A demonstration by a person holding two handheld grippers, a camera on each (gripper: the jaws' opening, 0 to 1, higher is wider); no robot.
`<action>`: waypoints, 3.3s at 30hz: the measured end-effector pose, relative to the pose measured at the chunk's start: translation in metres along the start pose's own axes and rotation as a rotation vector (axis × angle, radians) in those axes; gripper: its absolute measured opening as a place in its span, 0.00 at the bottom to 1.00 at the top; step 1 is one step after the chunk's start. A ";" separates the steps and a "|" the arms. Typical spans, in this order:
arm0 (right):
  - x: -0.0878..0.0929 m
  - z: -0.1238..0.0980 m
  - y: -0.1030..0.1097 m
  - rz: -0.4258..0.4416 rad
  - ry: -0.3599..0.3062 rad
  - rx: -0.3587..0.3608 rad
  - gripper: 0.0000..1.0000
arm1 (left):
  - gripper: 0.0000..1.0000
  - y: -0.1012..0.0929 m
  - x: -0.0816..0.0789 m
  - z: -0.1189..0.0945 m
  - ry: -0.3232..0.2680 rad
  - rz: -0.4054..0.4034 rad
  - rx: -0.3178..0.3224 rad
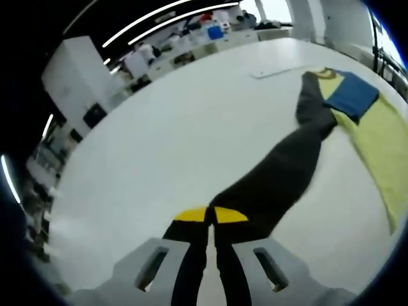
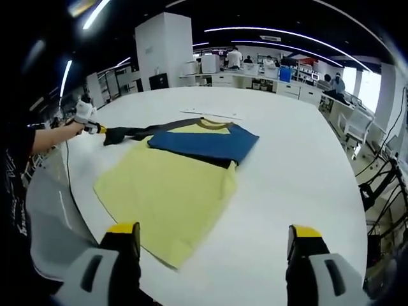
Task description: Fold the garment on the visible template until the final outline fits inside the template.
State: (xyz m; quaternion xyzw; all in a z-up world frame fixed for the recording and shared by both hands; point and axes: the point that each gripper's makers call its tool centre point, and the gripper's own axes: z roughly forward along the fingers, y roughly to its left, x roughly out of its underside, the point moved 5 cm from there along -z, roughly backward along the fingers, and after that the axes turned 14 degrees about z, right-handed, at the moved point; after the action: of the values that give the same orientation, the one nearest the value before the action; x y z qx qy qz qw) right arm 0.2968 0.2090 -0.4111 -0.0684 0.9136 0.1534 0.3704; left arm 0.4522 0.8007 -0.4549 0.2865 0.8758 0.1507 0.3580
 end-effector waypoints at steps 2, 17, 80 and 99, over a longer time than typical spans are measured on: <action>-0.002 0.000 0.000 -0.004 -0.009 -0.009 0.98 | 0.00 -0.001 0.002 0.004 0.004 -0.012 0.003; -0.010 -0.001 0.007 -0.015 -0.035 -0.038 0.99 | 0.07 -0.005 0.013 0.011 0.034 -0.052 -0.008; -0.003 0.002 -0.011 0.002 -0.042 -0.012 0.99 | 0.00 0.025 -0.022 -0.041 -0.151 -0.540 -0.064; 0.001 -0.001 -0.016 0.014 -0.044 -0.002 0.99 | 0.00 0.076 -0.067 -0.050 -0.298 -0.406 -0.142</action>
State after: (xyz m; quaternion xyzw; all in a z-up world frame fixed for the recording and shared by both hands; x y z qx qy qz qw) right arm 0.2990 0.1934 -0.4145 -0.0592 0.9056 0.1583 0.3891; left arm 0.4850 0.8168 -0.3481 0.0980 0.8402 0.0929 0.5251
